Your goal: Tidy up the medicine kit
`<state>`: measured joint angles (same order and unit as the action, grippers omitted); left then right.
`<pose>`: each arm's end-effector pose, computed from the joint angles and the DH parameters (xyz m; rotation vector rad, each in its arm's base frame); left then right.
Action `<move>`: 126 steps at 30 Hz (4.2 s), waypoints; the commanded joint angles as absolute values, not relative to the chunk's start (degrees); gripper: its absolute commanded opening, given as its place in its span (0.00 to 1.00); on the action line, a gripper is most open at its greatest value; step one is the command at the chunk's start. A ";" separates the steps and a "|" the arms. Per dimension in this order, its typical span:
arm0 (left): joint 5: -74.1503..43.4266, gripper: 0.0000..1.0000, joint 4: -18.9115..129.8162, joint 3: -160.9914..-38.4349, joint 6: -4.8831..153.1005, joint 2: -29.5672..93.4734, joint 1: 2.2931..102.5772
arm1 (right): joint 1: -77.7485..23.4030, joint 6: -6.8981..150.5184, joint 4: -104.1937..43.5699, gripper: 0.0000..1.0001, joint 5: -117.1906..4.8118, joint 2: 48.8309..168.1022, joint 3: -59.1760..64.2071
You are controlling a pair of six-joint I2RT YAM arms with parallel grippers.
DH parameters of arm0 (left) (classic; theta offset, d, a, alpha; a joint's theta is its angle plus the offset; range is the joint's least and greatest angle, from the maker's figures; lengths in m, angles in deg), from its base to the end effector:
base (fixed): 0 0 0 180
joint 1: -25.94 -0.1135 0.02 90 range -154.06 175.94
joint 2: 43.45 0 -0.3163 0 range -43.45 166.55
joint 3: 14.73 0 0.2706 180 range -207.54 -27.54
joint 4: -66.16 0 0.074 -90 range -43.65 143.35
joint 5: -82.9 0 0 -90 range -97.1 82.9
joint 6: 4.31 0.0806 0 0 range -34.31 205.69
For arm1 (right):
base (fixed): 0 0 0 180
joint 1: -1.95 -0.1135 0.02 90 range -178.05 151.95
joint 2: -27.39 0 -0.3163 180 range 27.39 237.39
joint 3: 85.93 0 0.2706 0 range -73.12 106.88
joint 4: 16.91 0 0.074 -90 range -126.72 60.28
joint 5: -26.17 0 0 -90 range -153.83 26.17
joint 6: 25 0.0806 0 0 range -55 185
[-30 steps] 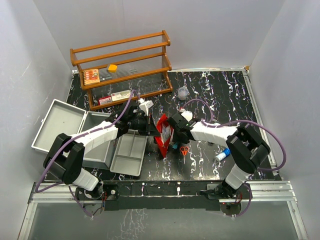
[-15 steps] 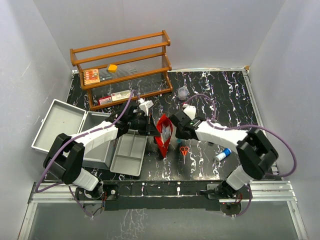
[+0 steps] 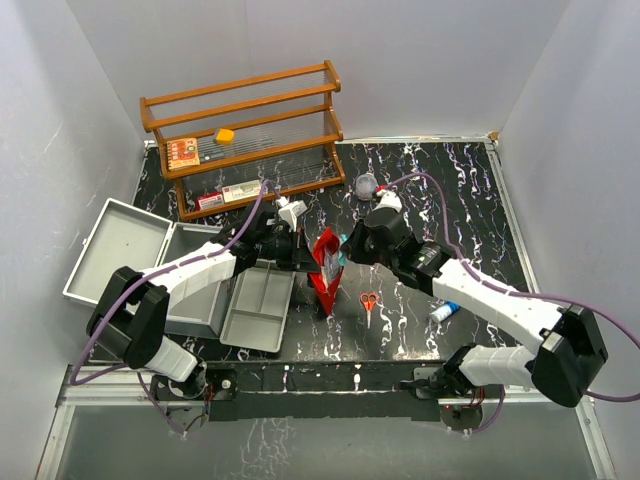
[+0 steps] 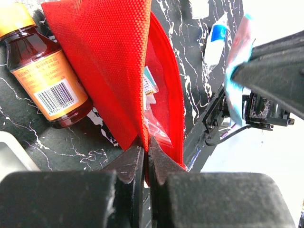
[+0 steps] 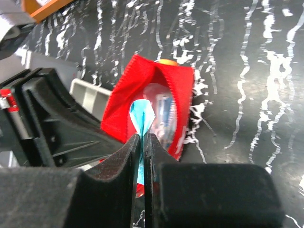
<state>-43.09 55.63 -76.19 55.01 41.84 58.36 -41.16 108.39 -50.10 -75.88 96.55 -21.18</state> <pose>0.2755 -0.2311 0.2408 0.4306 2.3015 -1.2760 0.2293 0.1916 0.2951 0.1237 2.2736 0.5918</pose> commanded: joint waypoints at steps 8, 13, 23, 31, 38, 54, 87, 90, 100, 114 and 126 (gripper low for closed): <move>-45.05 0.00 55.92 -77.19 54.49 41.24 58.56 | -41.51 105.38 -39.57 0.10 -64.26 105.93 -19.52; -45.10 0.00 55.70 -77.51 54.64 41.33 58.62 | -41.63 106.32 -42.55 0.30 -66.46 107.86 -18.60; -45.22 0.00 55.88 -77.55 54.66 41.62 58.57 | -41.56 106.32 -43.30 0.15 -68.16 105.30 -19.50; -45.29 0.00 56.07 -77.40 54.66 41.47 58.57 | -41.71 106.26 -42.64 0.10 -65.52 108.52 -19.18; -45.79 0.00 56.57 -77.29 54.49 41.53 58.57 | -41.66 106.54 -44.03 0.08 -65.00 112.17 -18.67; -45.48 0.00 57.89 -77.08 53.62 40.98 58.60 | -41.56 106.61 -52.74 0.26 -74.60 91.84 -22.54; -46.48 0.00 60.45 -75.46 52.84 40.91 58.56 | -41.60 112.12 -66.89 0.24 -82.63 108.60 -25.31; -46.46 0.00 60.55 -75.50 52.74 41.01 58.62 | -41.56 112.37 -66.31 0.23 -83.59 109.20 -25.37; -46.57 0.00 60.29 -75.72 52.87 41.26 58.56 | -41.59 111.59 -63.34 0.22 -82.67 111.37 -25.13; -46.60 0.00 60.33 -75.83 52.84 41.34 58.60 | -41.57 111.54 -63.60 0.16 -83.31 114.22 -25.83; -46.47 0.00 59.77 -76.00 53.08 41.03 58.57 | -41.59 112.53 -62.24 0.00 -84.23 113.50 -26.87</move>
